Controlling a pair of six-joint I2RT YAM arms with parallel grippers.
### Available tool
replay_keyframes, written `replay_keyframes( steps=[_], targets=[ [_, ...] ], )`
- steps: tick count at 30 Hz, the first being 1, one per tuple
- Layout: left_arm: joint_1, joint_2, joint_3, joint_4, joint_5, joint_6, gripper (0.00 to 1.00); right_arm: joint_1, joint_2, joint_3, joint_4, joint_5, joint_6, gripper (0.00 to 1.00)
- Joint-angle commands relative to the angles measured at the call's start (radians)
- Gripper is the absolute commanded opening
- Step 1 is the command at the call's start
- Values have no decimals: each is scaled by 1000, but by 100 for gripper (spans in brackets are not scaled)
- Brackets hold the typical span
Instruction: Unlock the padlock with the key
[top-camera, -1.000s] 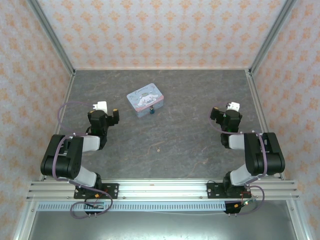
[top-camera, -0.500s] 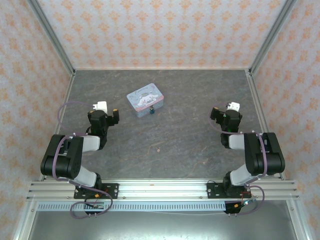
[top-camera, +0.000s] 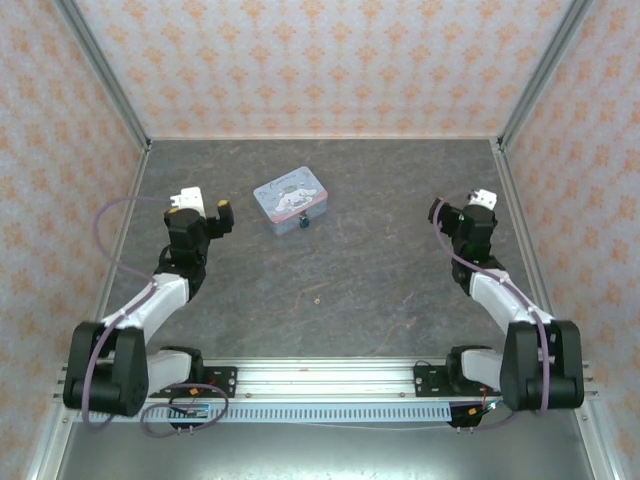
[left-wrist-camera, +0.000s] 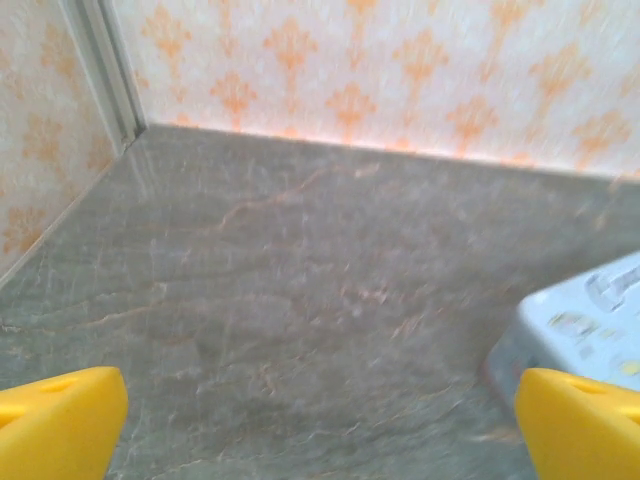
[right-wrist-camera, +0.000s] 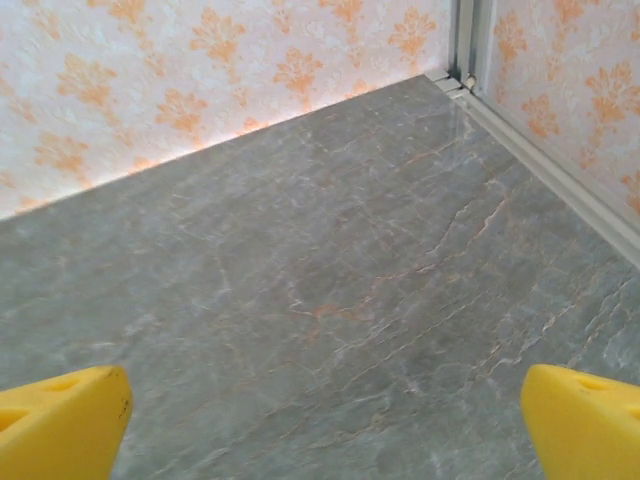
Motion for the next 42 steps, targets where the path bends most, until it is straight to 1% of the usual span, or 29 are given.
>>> replay_keyframes(
  steps=[1,4,5,7,8,10,13,16,18,20,23,26,30,34,42],
  targets=[
    [-7,-83,72,-275,29,-193,100,25,-70,48,-310,-71,133,99],
    [-18,-136,85,-396,108,-338,100,74,-113,92,-493,-135,213,100],
    [-31,-150,82,-426,139,-381,100,97,-120,102,-553,-166,240,100],
    [-69,-172,67,-465,181,-440,100,142,-130,109,-633,-220,304,96],
    [-97,-182,52,-469,204,-483,100,181,-131,103,-661,-246,333,95],
    [-150,-199,19,-464,224,-544,100,276,-126,92,-695,-253,385,92],
    [-225,-205,-43,-401,253,-638,100,457,-79,88,-713,-245,457,88],
    [-283,-202,-84,-348,255,-701,100,615,16,130,-743,-235,507,85],
    [-312,-199,-88,-338,243,-711,100,715,119,186,-752,-222,517,82],
    [-323,-188,-81,-334,241,-713,100,787,212,254,-760,-225,505,78],
    [-326,-169,-63,-343,244,-709,100,865,355,379,-805,-224,472,72],
    [-331,-159,-52,-352,236,-707,100,909,464,474,-850,-214,459,66],
    [-334,-162,-51,-363,218,-705,100,945,550,547,-889,-197,461,60],
    [-336,-167,-54,-369,211,-707,100,961,606,590,-917,-196,458,54],
    [-336,-162,-56,-374,201,-704,100,967,669,639,-928,-209,446,46]
  ],
)
